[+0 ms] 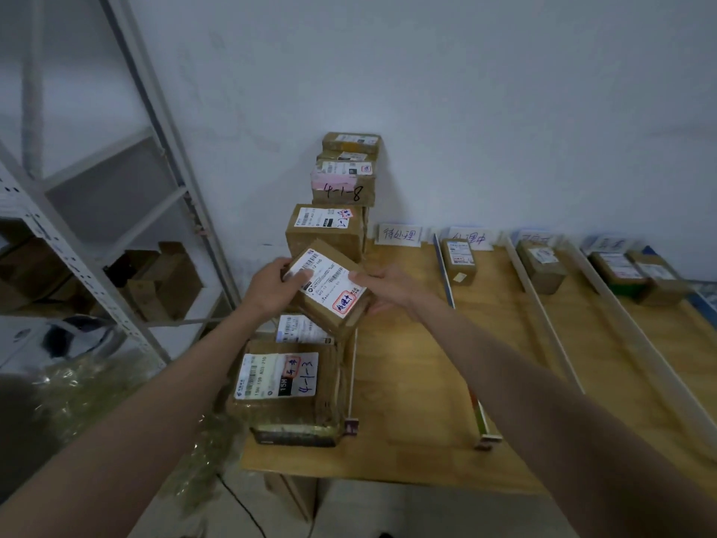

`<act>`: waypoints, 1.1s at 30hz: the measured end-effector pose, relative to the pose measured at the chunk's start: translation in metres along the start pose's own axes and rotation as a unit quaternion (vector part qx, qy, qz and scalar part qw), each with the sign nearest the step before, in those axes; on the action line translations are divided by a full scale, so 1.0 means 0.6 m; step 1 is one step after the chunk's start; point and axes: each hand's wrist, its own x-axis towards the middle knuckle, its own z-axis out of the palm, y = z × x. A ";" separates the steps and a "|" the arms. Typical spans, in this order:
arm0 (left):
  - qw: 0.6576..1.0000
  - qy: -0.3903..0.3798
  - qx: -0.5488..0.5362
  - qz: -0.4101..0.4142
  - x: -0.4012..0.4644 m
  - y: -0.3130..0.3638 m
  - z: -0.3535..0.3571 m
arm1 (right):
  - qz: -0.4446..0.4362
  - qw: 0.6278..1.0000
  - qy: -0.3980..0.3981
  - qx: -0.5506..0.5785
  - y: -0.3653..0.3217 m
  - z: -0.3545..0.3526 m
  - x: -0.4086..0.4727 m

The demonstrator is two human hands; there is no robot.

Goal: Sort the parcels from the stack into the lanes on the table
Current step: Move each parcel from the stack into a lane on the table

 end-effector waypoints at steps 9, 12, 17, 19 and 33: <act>0.996 -0.043 -0.033 0.072 -0.018 0.097 0.087 | 0.039 0.994 0.063 -0.084 0.044 -0.101 -0.116; 0.994 -0.061 -0.028 0.083 -0.033 0.122 0.126 | 0.048 0.991 0.107 -0.066 0.070 -0.130 -0.149; 0.984 -0.091 0.102 0.112 -0.046 0.131 0.176 | 0.067 0.984 0.161 -0.047 0.114 -0.173 -0.194; 0.973 -0.111 0.156 0.127 -0.047 0.133 0.197 | 0.083 0.978 0.190 -0.038 0.133 -0.191 -0.205; 0.926 -0.121 0.301 0.192 -0.010 0.200 0.351 | 0.130 0.961 0.243 0.001 0.233 -0.341 -0.187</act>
